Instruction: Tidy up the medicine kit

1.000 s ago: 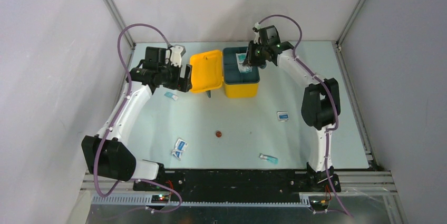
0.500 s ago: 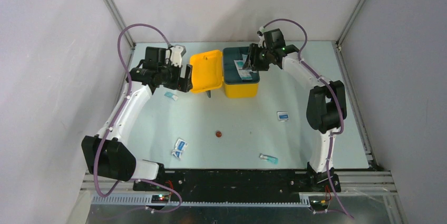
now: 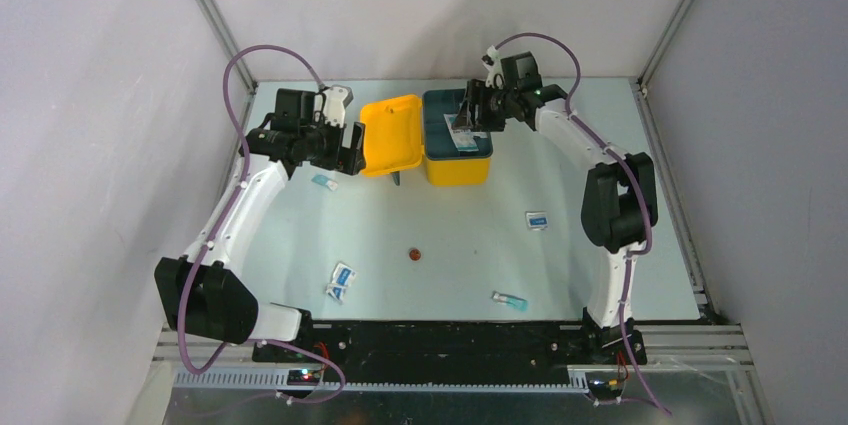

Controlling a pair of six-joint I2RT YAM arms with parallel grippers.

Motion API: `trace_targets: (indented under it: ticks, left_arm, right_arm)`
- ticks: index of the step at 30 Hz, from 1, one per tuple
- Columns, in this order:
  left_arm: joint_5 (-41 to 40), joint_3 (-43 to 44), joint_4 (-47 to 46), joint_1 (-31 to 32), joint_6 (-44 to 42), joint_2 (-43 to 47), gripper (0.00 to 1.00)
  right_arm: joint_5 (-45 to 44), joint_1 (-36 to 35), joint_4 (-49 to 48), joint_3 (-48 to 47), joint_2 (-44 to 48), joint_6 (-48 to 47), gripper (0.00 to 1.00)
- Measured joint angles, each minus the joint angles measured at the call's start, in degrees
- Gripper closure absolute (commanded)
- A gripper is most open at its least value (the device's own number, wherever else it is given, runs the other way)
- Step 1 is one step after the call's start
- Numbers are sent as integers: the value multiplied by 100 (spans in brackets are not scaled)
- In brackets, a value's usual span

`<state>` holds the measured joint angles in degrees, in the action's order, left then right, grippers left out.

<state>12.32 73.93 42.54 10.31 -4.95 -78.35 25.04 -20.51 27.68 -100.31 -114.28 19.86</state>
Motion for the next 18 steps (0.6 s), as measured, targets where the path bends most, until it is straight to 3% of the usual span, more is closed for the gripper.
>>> trace_targets:
  ticks: [7, 18]
  left_arm:
    - [0, 2, 0, 0, 0, 0, 7]
    - [2, 2, 0, 0, 0, 0, 6]
  right_arm:
    - [59, -153, -13, -162, -269, -155, 41]
    - [-1056, -302, 267, -315, -457, 92, 69]
